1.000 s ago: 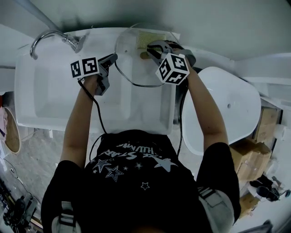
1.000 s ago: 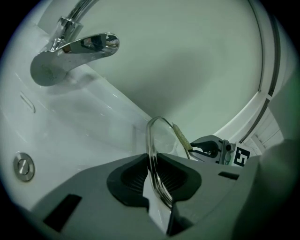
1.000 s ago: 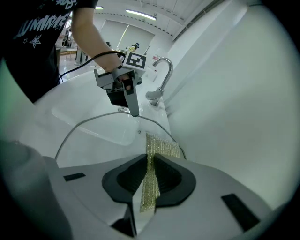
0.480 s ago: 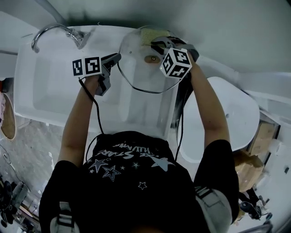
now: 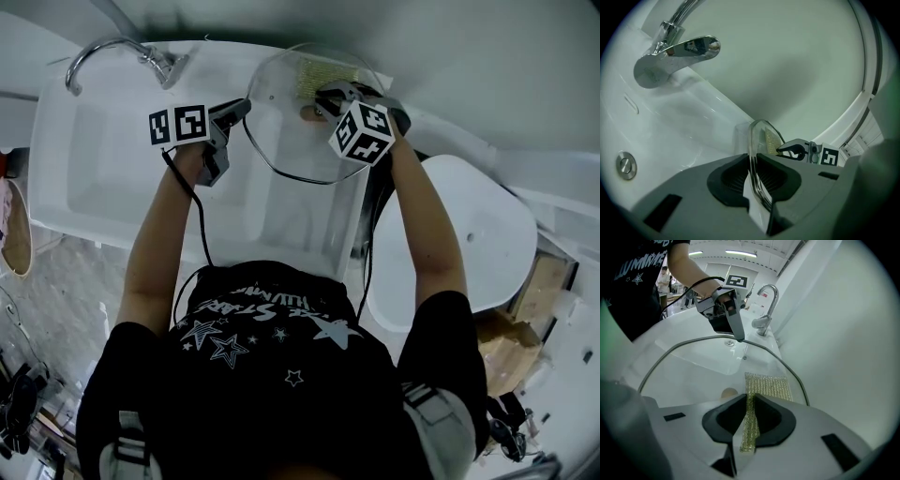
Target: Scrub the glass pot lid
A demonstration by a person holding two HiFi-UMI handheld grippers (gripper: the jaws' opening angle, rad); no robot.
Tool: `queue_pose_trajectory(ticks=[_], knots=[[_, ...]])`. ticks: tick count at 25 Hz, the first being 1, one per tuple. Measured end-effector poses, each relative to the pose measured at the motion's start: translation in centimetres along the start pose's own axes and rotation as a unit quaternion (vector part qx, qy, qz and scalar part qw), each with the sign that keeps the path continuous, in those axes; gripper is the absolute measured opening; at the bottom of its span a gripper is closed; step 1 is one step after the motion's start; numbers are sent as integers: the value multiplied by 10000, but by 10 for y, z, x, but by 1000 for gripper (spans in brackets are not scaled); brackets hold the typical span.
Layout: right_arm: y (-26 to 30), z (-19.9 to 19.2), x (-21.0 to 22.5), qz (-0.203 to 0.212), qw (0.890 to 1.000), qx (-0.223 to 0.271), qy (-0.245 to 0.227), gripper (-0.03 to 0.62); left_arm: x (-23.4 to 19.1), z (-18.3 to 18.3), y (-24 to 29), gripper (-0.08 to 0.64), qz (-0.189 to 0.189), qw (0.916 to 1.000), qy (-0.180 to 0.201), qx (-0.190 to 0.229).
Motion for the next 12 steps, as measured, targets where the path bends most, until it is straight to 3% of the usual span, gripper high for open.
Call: queue_pose_trajectory(ticks=[12], knots=[[-16, 10, -42, 471, 9980, 79, 416, 57, -1, -2, 1, 64, 96, 9998, -139, 58]])
Point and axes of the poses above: the fingertips, and each gripper's own axes: y forward along the fingers, x to its right, z out of its top, the point moved 6 cm from there along -y, backward along the fingers, and after that the axes turned 1 degree about y, right-handed, at the moved point
